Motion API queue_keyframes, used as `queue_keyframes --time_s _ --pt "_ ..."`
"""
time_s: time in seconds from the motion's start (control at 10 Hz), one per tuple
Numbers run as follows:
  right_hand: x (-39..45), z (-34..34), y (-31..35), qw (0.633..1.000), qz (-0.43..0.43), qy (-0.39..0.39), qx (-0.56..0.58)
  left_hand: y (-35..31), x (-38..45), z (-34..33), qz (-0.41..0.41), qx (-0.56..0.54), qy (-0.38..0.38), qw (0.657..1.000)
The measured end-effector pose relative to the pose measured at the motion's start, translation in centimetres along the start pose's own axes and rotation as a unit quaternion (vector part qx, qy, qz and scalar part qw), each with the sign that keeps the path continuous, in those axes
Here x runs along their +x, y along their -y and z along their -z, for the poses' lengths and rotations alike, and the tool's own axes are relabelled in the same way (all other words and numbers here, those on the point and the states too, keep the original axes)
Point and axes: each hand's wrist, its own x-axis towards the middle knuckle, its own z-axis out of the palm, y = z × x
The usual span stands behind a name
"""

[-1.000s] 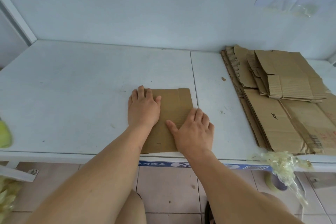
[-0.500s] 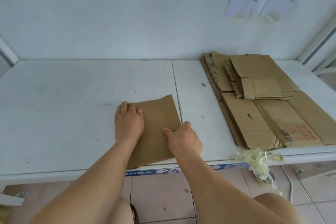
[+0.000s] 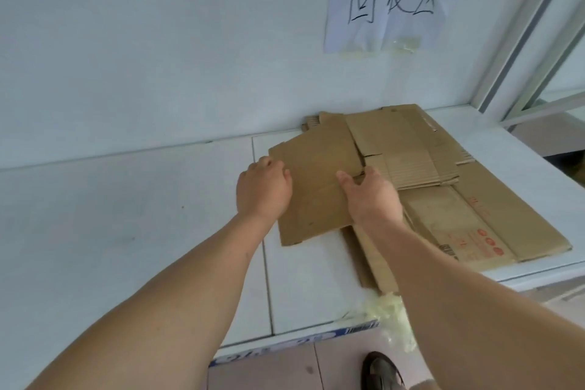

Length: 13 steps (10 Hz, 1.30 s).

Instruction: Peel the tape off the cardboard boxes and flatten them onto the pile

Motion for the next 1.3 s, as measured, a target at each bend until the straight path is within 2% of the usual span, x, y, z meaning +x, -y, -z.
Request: queue_keyframes --time_s 0.2,0.4,0.7,0.8,1.0,1.2,1.3 --pt "9.5 6.4 -5.0 0.997 -0.032 -0.059 -0.025 -10.4 6.9 -1.0 -0.117 0.014 -0.016 0.993" --pt "14.5 6.4 -9.5 0.991 -0.048 -0.082 -0.094 -14.5 11.4 -4.2 -0.163 0.048 -0.016 0.985" --pt "18.1 5.2 -11.6 0.972 -0.045 -0.151 -0.172 -14.4 13.7 -8.4 -0.167 0.059 -0.015 0.984" --pt "17.8 3.9 -12.4 0.974 -0.082 -0.144 -0.152 -13.7 13.7 -10.1 -0.146 0.040 0.010 0.988" --pt "17.2 3.9 -11.9 0.978 -0.086 -0.132 -0.140 -13.9 12.6 -11.5 -0.121 0.001 0.051 0.991" --pt "16.2 5.1 -10.5 0.965 -0.051 -0.133 -0.218 -13.8 11.9 -9.3 -0.141 0.010 0.054 0.988" --pt "15.5 6.0 -9.0 0.966 -0.015 -0.140 -0.216 -13.5 11.7 -7.6 -0.176 0.040 0.016 0.983"
